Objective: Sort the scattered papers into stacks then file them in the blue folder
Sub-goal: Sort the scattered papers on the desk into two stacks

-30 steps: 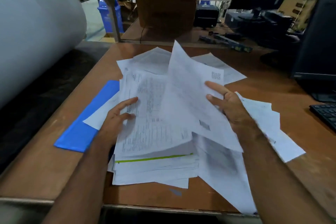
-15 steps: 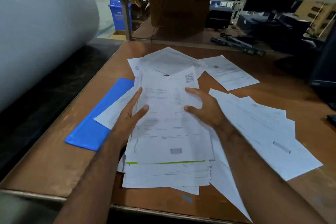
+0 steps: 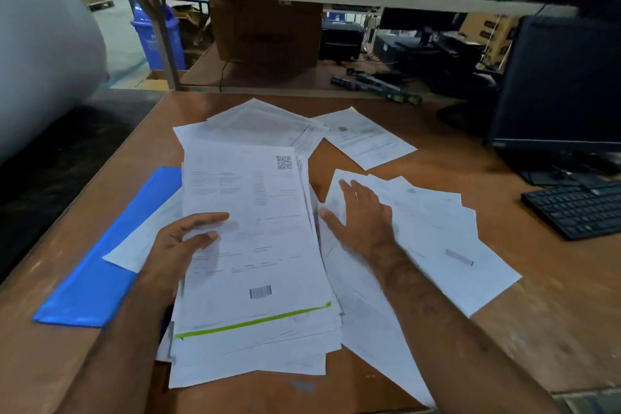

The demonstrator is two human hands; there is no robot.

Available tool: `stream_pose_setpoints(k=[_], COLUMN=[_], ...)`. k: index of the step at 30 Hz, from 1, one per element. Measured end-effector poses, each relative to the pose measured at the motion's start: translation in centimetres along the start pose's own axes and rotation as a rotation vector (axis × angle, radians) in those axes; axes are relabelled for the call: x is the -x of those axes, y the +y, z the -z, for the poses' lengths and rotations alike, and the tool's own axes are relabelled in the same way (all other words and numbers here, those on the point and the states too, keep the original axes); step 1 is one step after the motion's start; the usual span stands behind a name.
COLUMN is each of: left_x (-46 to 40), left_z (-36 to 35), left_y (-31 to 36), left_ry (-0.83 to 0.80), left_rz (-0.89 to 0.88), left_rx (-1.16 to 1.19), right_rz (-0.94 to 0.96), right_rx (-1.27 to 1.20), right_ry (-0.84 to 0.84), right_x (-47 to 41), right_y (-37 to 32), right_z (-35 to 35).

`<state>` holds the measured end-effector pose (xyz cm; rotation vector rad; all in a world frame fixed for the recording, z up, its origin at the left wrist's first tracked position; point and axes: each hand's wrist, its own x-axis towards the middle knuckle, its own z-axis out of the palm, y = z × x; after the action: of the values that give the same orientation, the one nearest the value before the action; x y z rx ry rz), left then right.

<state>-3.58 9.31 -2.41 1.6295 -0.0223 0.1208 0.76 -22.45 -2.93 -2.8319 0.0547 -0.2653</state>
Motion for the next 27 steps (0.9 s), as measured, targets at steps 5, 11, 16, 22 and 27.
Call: stream_pose_setpoints(k=[5, 11, 16, 22, 27], left_x=[-2.5, -3.0, -4.0, -4.5, -4.3], left_z=[-0.7, -1.2, 1.4, 2.1, 2.0], left_y=[1.2, 0.8, 0.6, -0.4, -0.2], left_ry=[-0.041, -0.017, 0.060, 0.133, 0.119], left_rz=[0.003, 0.041, 0.103, 0.196, 0.194], left_rx=[-0.018, -0.047, -0.064, -0.039, -0.027], right_rz=[-0.027, -0.018, 0.040, 0.056, 0.107], right_rx=[0.225, -0.137, -0.196, 0.072, 0.125], right_ry=[-0.041, 0.067, -0.024, -0.234, 0.002], right_x=[0.7, -7.0, -17.5, -23.2, -21.0], right_y=[1.8, -1.2, -4.8, -7.0, -5.7], right_z=[-1.1, 0.9, -1.2, -6.5, -4.0])
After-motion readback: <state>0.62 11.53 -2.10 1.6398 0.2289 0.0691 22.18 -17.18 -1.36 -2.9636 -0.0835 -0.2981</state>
